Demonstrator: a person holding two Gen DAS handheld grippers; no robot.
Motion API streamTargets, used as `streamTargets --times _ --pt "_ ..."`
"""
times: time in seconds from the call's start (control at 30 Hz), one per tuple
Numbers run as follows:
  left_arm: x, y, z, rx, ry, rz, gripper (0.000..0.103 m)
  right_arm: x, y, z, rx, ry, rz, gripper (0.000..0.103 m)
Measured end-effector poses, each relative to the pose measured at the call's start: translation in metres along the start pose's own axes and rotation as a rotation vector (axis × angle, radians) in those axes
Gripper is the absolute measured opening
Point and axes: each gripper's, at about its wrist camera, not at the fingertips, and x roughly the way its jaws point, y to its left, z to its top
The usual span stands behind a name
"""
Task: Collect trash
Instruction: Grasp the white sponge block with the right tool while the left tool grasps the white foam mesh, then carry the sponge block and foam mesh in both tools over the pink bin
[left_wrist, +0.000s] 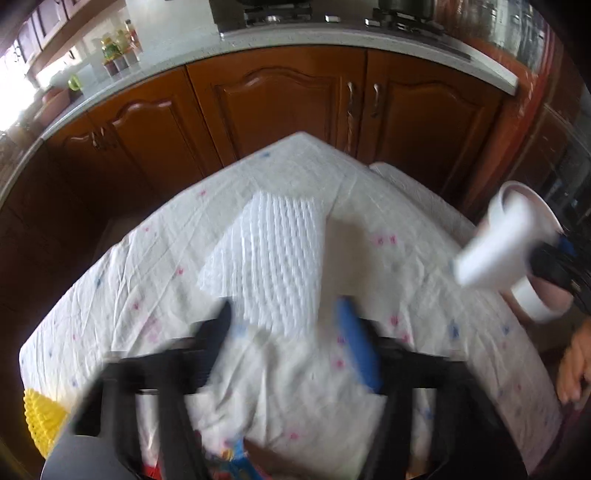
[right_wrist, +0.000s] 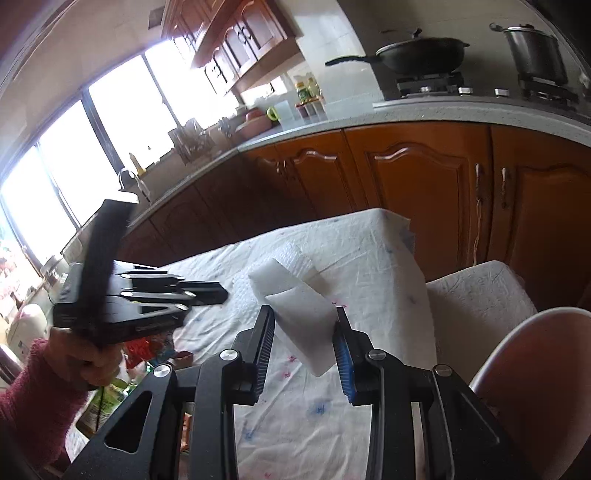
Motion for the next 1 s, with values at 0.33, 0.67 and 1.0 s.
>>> streamTargets --times 0.33,0.67,1.0 --pt "0.055 -0.01 0.014 -0.015 0.128 0.054 0.008 -0.041 -0.019 -0.019 0.083 -0.051 -0.04 0.032" --pt "-0.028 -0.026 -0.002 -0.02 -0.005 -0.038 0.007 -0.075 -0.022 -0.036 0.122 -0.097 -0.03 0.032" --pt "-0.094 -0.065 -0.048 -0.098 -0.094 -0.247 0.007 -0.113 -0.025 -0.058 0.156 -0.136 -0.067 0.032"
